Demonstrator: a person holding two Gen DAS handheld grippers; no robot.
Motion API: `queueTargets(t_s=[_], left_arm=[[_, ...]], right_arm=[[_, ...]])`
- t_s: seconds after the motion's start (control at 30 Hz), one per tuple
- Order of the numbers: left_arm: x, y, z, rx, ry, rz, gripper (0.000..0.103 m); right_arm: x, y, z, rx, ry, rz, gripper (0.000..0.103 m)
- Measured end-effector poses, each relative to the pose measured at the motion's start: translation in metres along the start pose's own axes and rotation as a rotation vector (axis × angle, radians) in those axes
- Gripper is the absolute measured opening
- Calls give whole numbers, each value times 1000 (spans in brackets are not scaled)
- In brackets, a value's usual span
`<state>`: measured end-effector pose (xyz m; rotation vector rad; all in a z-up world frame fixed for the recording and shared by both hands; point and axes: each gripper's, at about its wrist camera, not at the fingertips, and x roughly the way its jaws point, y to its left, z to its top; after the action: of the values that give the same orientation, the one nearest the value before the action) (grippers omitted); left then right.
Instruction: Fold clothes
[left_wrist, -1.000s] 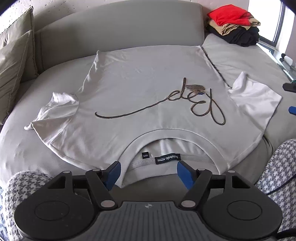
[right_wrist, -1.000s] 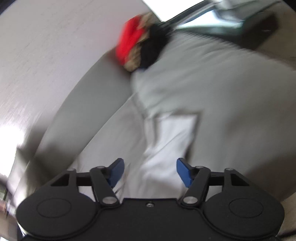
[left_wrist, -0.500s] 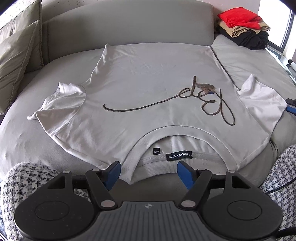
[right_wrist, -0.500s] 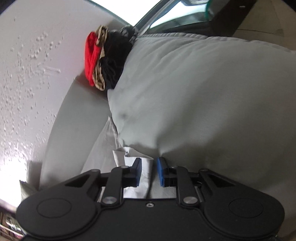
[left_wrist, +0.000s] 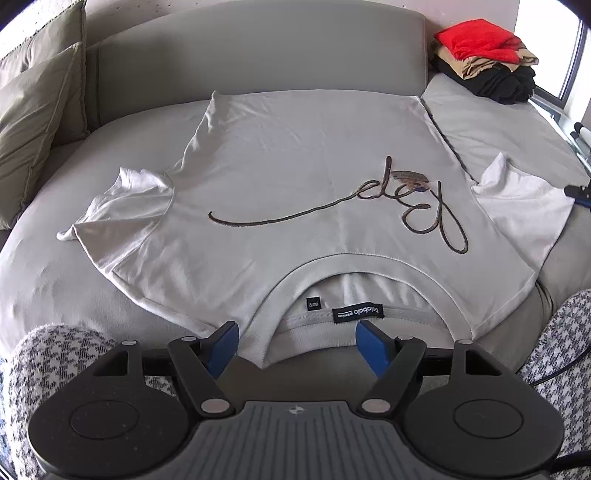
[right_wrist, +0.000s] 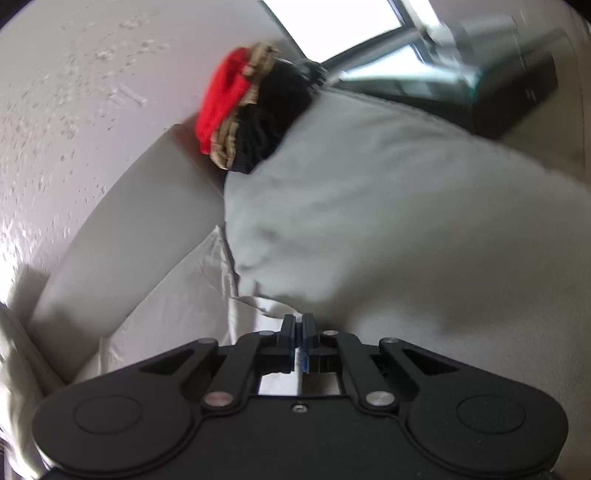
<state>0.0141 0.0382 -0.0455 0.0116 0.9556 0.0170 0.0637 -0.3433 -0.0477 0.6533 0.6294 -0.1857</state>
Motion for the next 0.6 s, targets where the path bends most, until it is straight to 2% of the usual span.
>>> queueTargets(t_s=[0.17, 0.27, 0.4, 0.5, 0.6], left_arm=[[0, 11, -4, -35, 0, -19, 73], [-1, 16, -6, -51, -7, -29, 73], [-1, 22, -7, -69, -11, -38, 73], [0, 26, -7, -81, -12, -44, 73], [1, 29, -8, -82, -11, -38, 73]], right_arm=[[-9, 52, -6, -169, -23, 11, 3], [-11, 92, -21, -326, -2, 45, 3], [-9, 143, -72, -635, 66, 55, 3], [0, 157, -109, -777, 154, 51, 3], [2, 151, -118, -752, 257, 88, 10]])
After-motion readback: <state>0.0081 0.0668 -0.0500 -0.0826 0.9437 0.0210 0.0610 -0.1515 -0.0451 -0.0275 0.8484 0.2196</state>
